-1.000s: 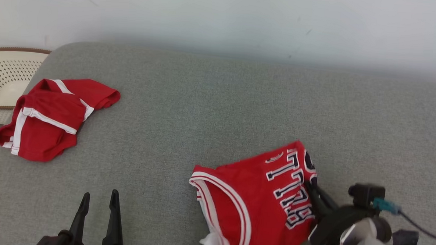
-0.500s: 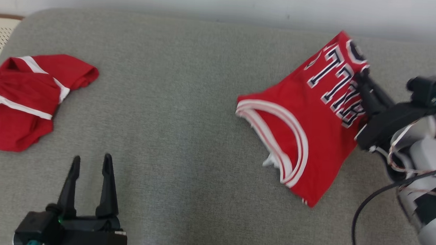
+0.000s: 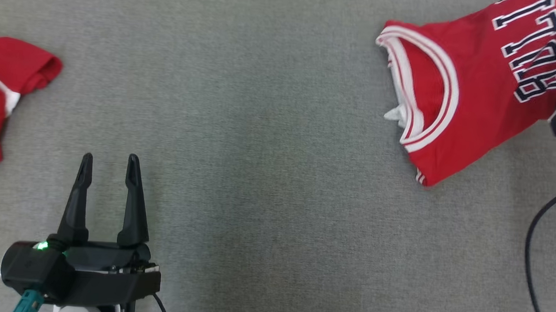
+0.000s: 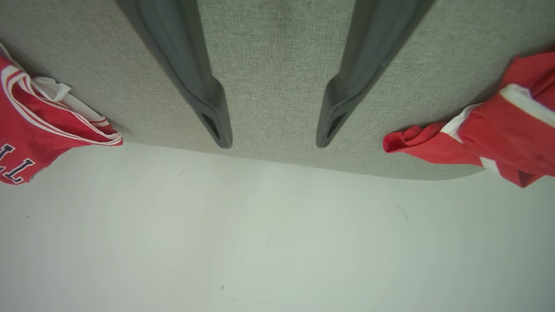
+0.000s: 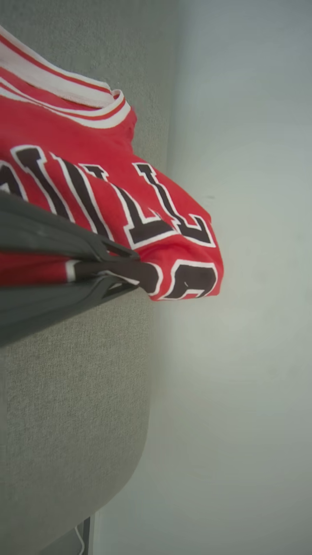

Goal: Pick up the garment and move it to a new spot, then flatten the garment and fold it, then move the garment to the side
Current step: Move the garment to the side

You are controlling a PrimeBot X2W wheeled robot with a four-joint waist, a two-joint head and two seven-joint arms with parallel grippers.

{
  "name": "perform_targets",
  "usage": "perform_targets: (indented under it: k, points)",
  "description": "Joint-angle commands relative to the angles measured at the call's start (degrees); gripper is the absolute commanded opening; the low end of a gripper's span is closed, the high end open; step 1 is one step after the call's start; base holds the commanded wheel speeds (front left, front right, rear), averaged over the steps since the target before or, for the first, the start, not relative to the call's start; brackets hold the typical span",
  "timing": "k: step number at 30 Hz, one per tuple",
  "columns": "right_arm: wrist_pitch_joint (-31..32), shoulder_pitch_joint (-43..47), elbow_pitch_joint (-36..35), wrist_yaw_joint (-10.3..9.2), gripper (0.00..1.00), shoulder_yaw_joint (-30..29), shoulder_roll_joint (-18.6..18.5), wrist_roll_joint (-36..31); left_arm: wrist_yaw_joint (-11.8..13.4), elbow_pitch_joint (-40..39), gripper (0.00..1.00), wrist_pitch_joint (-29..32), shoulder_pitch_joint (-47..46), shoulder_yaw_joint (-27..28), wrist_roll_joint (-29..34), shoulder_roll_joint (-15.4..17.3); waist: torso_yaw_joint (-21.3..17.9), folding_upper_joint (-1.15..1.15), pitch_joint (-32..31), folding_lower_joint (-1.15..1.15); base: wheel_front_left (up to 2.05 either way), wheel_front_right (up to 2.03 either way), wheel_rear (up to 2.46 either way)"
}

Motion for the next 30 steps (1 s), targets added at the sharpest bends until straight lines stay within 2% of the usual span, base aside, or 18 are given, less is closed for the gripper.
perform_targets:
  k: [1, 9, 16, 28, 29, 30]
  points:
    - [-0.1, -0.8, 0.5, 0.01, 0.00, 0.5, -0.9, 0.6, 0.1, -0.4, 1.00, -0.2, -0.9, 0.3, 0.9, 0.1, -1.6, -0.01, 1.6, -0.02, 0.00, 0.00, 0.00]
    - [1.0, -4.5, 4.5, 0.01, 0.00, 3.2, -7.2, 1.9, -0.1, -2.1, 1.00, -0.2, -1.3, 0.2, 1.8, 0.1, -2.1, -0.01, 3.4, -0.02, 0.00, 0.00, 0.00]
    - [1.6, -8.2, 8.2, 0.01, 0.00, 5.4, -10.9, 2.6, -0.3, -3.2, 1.00, -0.2, -1.8, 0.6, 2.4, 0.2, -2.3, -0.01, 4.8, -0.02, 0.00, 0.00, 0.00]
    - [0.0, -12.5, 12.9, 0.01, 0.01, 10.1, -12.1, 2.4, -0.1, -3.3, 1.00, -0.2, -1.9, 0.8, 2.5, 0.3, -2.6, -0.01, 5.2, -0.02, 0.00, 0.00, 0.00]
    - [-0.4, -12.8, 13.3, 0.01, 0.45, 10.6, -12.1, 2.0, -0.1, -3.2, 1.00, -0.2, -1.9, 0.8, 2.5, 0.3, -2.6, -0.01, 5.1, -0.02, 0.00, 0.00, 0.00]
    - [-0.8, -12.9, 13.6, 0.01, 1.00, 10.9, -12.1, 1.7, 0.0, -3.1, 1.00, -0.2, -1.9, 0.8, 2.4, 0.3, -2.6, -0.01, 5.0, -0.02, 0.00, 0.00, 0.00]
